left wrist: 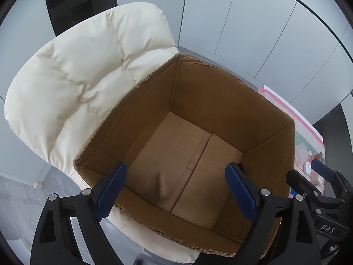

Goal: Organize objects
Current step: 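Open the right tool to drop the black puff while the left tool drops the tan sponge, then withdraw both open tools from the box back toward the table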

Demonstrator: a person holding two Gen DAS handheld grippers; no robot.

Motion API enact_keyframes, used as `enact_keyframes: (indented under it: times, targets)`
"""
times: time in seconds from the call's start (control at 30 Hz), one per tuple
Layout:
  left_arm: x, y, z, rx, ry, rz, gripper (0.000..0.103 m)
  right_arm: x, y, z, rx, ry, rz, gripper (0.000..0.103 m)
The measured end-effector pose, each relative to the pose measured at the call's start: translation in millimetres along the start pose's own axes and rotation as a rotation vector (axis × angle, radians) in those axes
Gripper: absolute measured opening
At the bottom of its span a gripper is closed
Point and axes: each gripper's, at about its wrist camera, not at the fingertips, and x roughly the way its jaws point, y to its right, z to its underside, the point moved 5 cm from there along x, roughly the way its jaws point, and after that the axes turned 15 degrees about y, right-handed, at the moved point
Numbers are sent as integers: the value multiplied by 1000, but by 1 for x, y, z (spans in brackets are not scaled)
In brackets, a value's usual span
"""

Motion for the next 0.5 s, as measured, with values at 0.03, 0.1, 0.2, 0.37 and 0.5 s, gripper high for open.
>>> enact_keyframes:
  times: [0.03, 0.1, 0.2, 0.37, 0.5]
  targets:
    - [0, 0, 0, 1, 1, -3, 91, 0, 1, 0, 4, -2, -3, 103]
    - [-2, 0, 0, 4, 6, -8, 91, -2, 4, 0, 17, -3, -7, 103]
    - [-3, 3, 0, 15, 10, -10, 91, -5, 5, 1, 24, -4, -6, 103]
    - [-10, 5, 0, 12, 7, 0, 91, -10, 8, 4, 25, -17, 7, 103]
    - [-28, 3, -4, -46, 15, 56, 91, -20, 8, 6, 30, -53, -7, 103]
